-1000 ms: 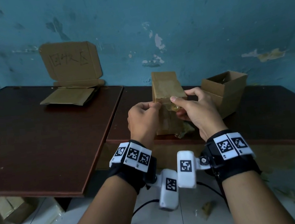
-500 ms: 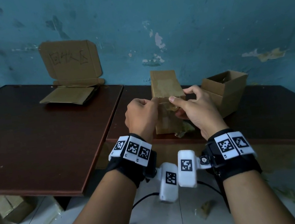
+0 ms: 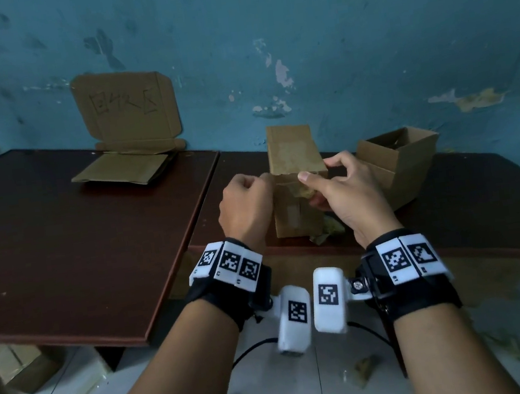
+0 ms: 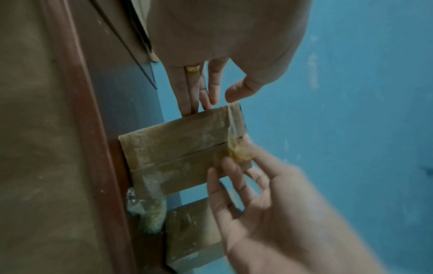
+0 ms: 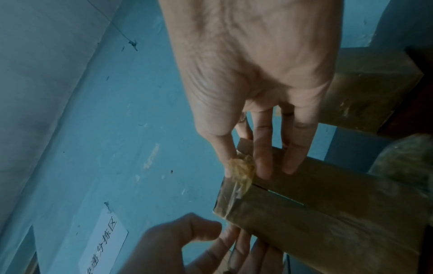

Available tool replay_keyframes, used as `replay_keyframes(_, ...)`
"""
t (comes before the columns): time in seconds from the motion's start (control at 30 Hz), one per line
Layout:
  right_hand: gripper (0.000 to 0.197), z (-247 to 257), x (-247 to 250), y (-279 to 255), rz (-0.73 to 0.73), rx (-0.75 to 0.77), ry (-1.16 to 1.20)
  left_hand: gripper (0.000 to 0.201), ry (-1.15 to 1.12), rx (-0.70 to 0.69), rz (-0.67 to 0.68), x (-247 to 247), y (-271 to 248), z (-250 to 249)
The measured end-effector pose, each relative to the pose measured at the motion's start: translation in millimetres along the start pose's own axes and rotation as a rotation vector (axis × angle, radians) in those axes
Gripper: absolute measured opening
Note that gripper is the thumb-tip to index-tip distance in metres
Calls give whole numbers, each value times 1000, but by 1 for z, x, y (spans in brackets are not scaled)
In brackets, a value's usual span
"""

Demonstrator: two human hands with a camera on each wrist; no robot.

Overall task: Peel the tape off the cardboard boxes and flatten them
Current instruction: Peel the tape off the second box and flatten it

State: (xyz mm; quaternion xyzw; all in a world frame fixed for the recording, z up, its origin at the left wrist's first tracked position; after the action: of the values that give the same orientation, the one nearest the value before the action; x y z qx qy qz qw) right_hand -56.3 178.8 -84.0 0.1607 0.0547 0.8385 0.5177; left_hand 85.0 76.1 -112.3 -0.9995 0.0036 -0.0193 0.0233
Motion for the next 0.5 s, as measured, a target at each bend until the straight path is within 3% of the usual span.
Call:
replay_keyframes(0.1, 35, -2, 3, 0, 14, -42, 35, 24, -125, 54, 86, -3, 8, 3)
replay_keyframes(0.23, 36, -4, 6, 2, 27, -76, 68, 31, -167, 4, 153, -3, 8, -3)
replay_keyframes(0.33, 37, -7, 7, 3, 32, -96, 92, 19, -205, 12, 209, -1, 5, -6)
replay_keyframes(0.5, 36, -8, 6, 4, 34, -110, 114, 19, -205, 39, 249, 2, 3, -5)
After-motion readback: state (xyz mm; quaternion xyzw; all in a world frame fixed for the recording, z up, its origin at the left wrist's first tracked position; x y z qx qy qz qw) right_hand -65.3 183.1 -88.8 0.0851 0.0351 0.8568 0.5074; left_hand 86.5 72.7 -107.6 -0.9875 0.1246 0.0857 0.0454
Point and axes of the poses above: each hand's wrist, its own y-axis towards the middle knuckle, its own x-axis out of the back of the hand, z = x × y, the point moved 4 cm from there along y, towards the middle knuckle, and after that the axes turned 15 degrees about -z, right-handed, at the moved point
